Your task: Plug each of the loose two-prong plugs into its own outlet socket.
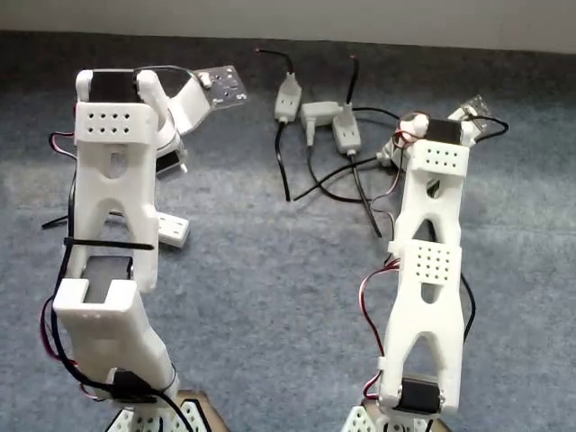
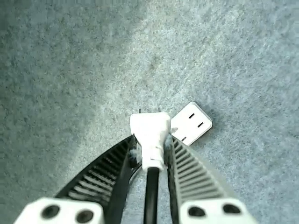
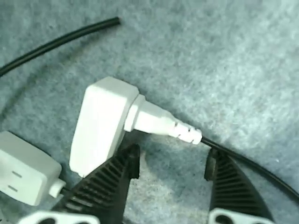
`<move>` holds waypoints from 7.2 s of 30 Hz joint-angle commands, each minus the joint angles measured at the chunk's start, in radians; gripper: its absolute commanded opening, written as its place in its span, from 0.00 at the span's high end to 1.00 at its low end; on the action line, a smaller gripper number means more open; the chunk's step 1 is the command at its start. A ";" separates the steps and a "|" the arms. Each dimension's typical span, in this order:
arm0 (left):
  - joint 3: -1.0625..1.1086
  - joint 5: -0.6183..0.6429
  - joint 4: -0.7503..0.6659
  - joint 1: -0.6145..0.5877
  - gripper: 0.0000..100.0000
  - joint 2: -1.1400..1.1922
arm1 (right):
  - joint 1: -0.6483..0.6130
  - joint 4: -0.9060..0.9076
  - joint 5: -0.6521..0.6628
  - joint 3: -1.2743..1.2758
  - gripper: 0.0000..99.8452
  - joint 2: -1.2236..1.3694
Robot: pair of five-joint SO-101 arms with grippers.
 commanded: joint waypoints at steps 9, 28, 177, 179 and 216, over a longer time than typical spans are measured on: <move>0.225 0.229 0.008 -0.008 0.99 -0.062 | 0.024 -0.039 -0.002 -0.090 0.76 0.007; 0.130 1.596 0.006 -0.007 0.99 -0.062 | 0.012 -0.050 -0.002 -0.090 0.76 0.007; 0.271 2.348 -0.218 -0.047 0.99 0.437 | -0.007 -0.059 -0.002 -0.090 0.76 0.007; 0.236 2.346 -0.186 -0.058 0.99 0.456 | -0.007 -0.059 -0.002 -0.090 0.76 0.007; 0.136 2.306 -0.029 -0.110 0.68 0.553 | -0.007 -0.059 -0.002 -0.090 0.76 0.007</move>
